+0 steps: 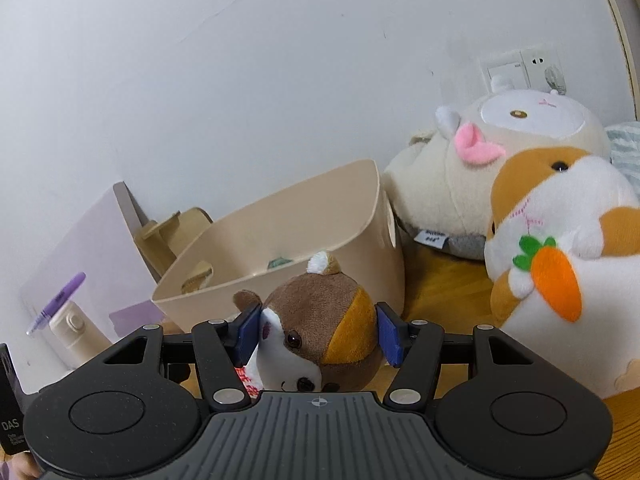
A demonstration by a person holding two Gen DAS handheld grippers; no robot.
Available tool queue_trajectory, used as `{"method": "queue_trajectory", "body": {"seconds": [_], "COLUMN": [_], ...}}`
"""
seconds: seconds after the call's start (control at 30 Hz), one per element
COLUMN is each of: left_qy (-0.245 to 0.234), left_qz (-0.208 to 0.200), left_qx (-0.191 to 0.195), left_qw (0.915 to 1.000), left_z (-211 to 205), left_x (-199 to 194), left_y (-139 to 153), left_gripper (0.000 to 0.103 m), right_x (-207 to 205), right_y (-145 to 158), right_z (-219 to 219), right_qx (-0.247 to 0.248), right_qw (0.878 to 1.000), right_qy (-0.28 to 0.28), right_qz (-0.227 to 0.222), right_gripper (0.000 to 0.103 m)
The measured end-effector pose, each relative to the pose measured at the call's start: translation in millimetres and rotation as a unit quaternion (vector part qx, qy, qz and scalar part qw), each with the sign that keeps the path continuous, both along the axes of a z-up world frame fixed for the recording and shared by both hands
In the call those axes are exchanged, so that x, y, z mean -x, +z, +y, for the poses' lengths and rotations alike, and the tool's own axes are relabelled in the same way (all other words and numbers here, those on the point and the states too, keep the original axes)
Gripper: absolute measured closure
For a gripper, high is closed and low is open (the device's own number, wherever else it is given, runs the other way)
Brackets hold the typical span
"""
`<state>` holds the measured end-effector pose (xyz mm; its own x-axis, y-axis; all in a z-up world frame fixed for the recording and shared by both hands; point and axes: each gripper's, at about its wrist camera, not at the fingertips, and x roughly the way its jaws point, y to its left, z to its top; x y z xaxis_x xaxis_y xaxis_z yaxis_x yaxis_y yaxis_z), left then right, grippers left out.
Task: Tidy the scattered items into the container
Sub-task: 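Lift and carry the tissue pack and plush dog over the beige basket with both tools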
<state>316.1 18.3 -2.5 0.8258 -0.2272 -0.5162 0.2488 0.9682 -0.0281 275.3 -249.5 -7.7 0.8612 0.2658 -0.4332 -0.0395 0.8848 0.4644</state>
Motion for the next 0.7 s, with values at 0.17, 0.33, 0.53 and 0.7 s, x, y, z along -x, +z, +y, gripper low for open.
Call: {"method": "queue_trajectory", "body": {"seconds": [0.17, 0.33, 0.53, 0.7], "left_qy": [0.005, 0.009, 0.015, 0.021], "left_qz": [-0.014, -0.031, -0.046, -0.045], "left_qx": [0.001, -0.003, 0.003, 0.010], "left_qw": [0.9999, 0.9995, 0.9988, 0.9987], "left_z": [4.0, 6.2, 9.3, 12.2], "left_x": [-0.8, -2.5, -8.9, -14.7], "left_y": [11.9, 24.5, 38.8, 43.0], "left_gripper": [0.039, 0.039, 0.039, 0.039], "right_x": [-0.1, -4.8, -10.0, -14.3], "right_y": [11.0, 20.8, 36.1, 46.1], "right_z": [-1.7, -7.5, -13.7, -16.2], "right_qx": [-0.005, -0.025, -0.041, -0.058], "right_qw": [1.000, 1.000, 0.999, 0.998], "right_qy": [-0.004, -0.006, -0.008, 0.000], "right_qz": [-0.011, -0.016, -0.031, -0.037], "right_gripper": [0.045, 0.045, 0.045, 0.045]}}
